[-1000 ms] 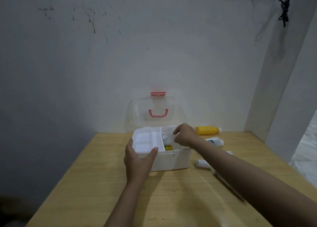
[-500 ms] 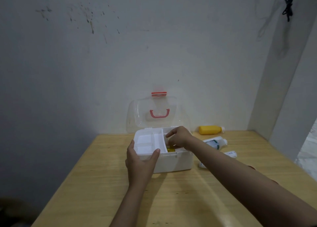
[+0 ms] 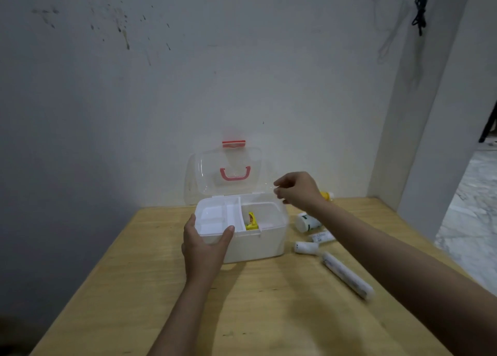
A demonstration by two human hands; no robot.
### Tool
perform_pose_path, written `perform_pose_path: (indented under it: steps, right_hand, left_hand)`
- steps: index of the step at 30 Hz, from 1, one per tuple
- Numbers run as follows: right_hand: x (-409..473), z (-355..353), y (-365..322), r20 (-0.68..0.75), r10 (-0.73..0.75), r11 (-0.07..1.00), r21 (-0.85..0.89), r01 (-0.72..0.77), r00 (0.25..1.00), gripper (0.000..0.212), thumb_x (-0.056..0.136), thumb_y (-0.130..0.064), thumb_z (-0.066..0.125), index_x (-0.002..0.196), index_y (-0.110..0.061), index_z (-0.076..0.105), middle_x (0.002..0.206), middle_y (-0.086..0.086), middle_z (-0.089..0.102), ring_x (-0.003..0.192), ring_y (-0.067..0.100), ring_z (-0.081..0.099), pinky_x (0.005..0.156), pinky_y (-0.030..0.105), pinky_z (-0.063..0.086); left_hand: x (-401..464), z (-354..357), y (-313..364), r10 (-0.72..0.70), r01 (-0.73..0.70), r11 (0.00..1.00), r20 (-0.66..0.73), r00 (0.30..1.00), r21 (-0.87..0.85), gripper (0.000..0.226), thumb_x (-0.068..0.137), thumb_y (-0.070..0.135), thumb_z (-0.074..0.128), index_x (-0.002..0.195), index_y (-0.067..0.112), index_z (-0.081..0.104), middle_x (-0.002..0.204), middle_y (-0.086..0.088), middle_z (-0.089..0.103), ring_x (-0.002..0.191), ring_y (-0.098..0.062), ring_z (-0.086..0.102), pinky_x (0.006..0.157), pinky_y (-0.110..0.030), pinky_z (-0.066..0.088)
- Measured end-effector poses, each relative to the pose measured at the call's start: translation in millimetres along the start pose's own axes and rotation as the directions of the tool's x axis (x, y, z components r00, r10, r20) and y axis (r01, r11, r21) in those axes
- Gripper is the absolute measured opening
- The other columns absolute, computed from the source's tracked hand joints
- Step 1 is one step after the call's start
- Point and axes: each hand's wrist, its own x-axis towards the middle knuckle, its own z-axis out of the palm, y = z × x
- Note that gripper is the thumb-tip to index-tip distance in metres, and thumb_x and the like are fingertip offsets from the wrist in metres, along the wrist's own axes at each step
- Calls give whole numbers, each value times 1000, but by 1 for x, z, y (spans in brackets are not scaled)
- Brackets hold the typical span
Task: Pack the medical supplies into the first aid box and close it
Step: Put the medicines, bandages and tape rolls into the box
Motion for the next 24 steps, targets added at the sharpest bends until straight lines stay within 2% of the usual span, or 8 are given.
perform_pose_path:
  steps: [2,4,7,10,14,18,21,24]
  right_hand:
    - [-6,-25,10,-31,-13,999,-41,12,999,15,79,-6,70,94,-5,71,80,10,68,72,20,63,65,32,57]
    - [-13,-49,26,4,-19,987,-160,20,1000,18,79,-7,70,97,-7,72,87,8,70,76,16,63,66,28,53]
    - [-23,-76,54,86,-17,913,-404,50,996,21,78,-8,72,99,-9,72,96,6,71,83,13,61,73,24,47]
    - [-29,-90,82,81,-5,852,-521,47,997,24,79,-10,71,103,-12,70,103,5,69,86,12,59,76,23,47]
    - [-21,-90,114,30,40,833,-553,-17,999,35,81,-12,68,116,-17,63,117,7,65,105,19,59,84,27,45]
    - [-6,-80,130,61,69,844,-536,-26,996,46,85,-15,64,129,-20,54,136,4,54,124,21,50,99,32,42]
    - [6,-75,138,76,91,856,-516,-39,993,46,85,-15,64,130,-19,54,139,5,52,127,23,48,102,33,40]
    - [15,-74,144,45,108,866,-495,-72,993,44,84,-13,67,127,-16,56,133,9,55,120,24,53,97,32,43]
  left_hand:
    - [0,-1,0,-5,5,1000,-3,1000,5,93,67,46,78,142,25,26,143,-2,39,130,-27,37,99,-42,43]
    - [1,-1,-1,-15,15,1000,-3,1000,5,94,66,47,78,141,25,25,142,-3,40,129,-28,38,98,-44,45]
    - [1,-1,1,-21,21,1000,-4,1000,12,95,66,48,78,140,26,25,141,-5,40,127,-29,40,97,-46,47]
    - [0,0,2,-23,23,1000,-2,1000,12,93,68,44,79,141,24,24,142,-6,39,127,-30,41,95,-45,47]
    - [0,0,1,-27,27,1000,-2,1000,1,92,67,46,79,140,26,25,141,-5,40,128,-29,40,97,-48,46]
    - [-2,1,4,-13,13,1000,-12,1000,-16,91,69,41,79,141,24,27,141,-5,41,127,-28,41,97,-44,46]
    - [-5,2,6,-2,1,1000,-19,1000,-23,89,71,37,79,142,21,27,143,-5,40,128,-26,42,95,-37,43]
    - [-4,2,5,10,-10,1000,-24,1000,-15,90,71,36,79,143,19,27,143,-6,40,129,-27,42,97,-36,42]
